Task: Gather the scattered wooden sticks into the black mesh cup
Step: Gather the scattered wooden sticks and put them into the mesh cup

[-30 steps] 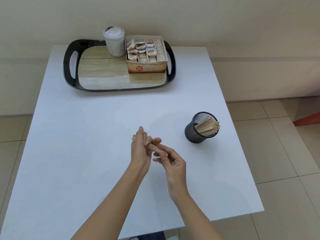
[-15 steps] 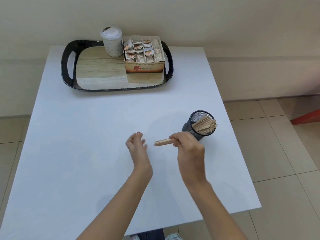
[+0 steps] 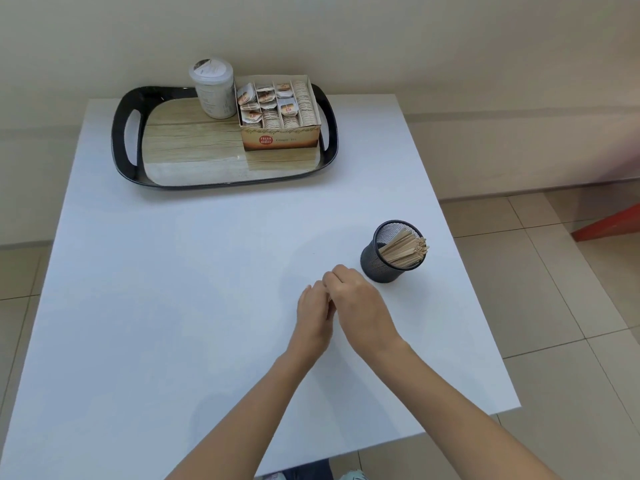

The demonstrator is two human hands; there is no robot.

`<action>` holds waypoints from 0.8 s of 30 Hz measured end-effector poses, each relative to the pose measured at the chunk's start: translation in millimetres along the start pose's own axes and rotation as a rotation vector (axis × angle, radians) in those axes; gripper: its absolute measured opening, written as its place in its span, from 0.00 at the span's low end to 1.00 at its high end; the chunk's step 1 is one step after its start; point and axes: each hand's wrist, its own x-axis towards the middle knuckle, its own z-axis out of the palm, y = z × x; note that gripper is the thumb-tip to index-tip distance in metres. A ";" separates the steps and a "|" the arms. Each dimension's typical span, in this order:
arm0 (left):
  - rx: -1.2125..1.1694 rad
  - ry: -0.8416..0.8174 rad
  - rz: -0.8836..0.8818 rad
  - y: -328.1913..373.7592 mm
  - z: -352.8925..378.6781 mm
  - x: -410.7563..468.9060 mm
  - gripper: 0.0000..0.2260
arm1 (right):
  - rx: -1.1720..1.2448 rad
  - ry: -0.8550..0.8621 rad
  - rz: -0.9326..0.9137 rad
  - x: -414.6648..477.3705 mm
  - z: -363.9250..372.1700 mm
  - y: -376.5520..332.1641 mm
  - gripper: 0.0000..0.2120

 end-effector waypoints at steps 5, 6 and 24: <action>-0.344 -0.026 -0.005 8.2 -12.8 -2.1 0.26 | 0.033 -0.012 0.041 0.7 -4.5 2.6 0.10; -0.419 -0.037 -0.026 12.0 -14.8 -3.2 0.27 | 0.042 0.003 0.044 -0.8 -4.9 3.1 0.10; -0.193 0.049 -0.060 3.1 5.5 -13.1 0.18 | 0.023 -0.062 0.042 -10.0 3.6 0.9 0.12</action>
